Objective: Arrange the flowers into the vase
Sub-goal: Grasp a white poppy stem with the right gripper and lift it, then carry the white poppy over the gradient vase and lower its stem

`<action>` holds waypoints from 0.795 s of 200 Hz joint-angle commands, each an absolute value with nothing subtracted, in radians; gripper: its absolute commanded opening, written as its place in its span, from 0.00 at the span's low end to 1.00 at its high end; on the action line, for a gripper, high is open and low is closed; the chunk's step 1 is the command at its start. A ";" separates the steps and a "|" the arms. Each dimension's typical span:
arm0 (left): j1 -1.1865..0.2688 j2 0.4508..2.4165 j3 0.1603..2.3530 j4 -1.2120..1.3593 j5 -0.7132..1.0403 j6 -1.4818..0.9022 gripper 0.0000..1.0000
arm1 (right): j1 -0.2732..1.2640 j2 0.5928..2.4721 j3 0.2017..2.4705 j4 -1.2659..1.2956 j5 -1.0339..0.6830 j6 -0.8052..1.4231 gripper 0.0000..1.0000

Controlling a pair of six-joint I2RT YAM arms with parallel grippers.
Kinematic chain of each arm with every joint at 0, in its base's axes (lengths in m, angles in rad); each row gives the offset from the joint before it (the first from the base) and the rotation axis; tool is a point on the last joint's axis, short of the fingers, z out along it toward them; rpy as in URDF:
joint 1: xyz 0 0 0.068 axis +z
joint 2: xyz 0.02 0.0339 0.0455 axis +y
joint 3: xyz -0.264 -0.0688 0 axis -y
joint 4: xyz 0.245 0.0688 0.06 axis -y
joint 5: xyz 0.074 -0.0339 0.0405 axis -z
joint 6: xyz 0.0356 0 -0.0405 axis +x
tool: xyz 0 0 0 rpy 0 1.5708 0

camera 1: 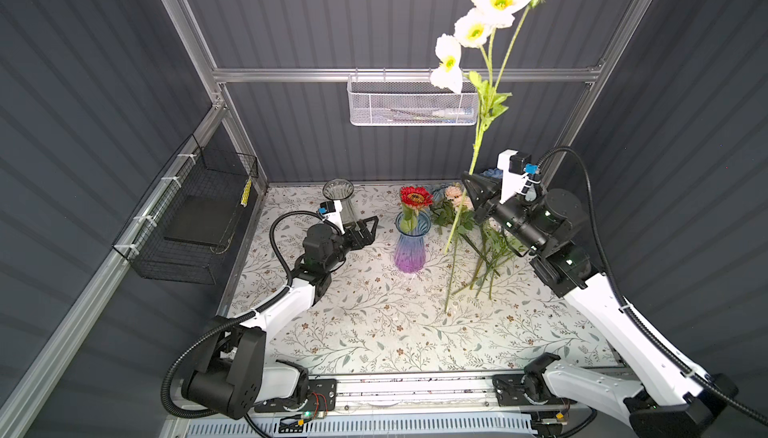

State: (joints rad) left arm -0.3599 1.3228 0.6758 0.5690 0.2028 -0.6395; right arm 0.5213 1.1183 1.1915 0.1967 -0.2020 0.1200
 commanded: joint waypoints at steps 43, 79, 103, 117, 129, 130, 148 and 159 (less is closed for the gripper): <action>-0.353 1.250 0.645 0.526 0.180 -0.596 0.99 | 0.622 1.274 1.262 0.511 -0.147 -0.112 0.00; -0.351 1.230 0.632 0.502 0.173 -0.578 0.99 | 0.632 1.337 1.234 0.614 -0.156 -0.144 0.00; -0.350 1.220 0.628 0.489 0.169 -0.567 0.99 | 0.639 1.372 1.202 0.663 -0.166 -0.141 0.00; -0.350 1.218 0.627 0.489 0.172 -0.560 0.99 | 0.647 1.388 1.180 0.692 -0.171 -0.132 0.00; -0.350 1.214 0.628 0.500 0.188 -0.547 0.99 | 0.655 1.399 1.164 0.700 -0.172 -0.126 0.00; -0.350 1.214 0.628 0.501 0.191 -0.545 0.99 | 0.657 1.399 1.162 0.701 -0.172 -0.125 0.00; -0.350 1.206 0.627 0.526 0.241 -0.519 0.99 | 0.673 1.413 1.138 0.701 -0.166 -0.128 0.00; -0.350 1.197 0.631 0.540 0.283 -0.500 1.00 | 0.684 1.420 1.122 0.700 -0.159 -0.136 0.00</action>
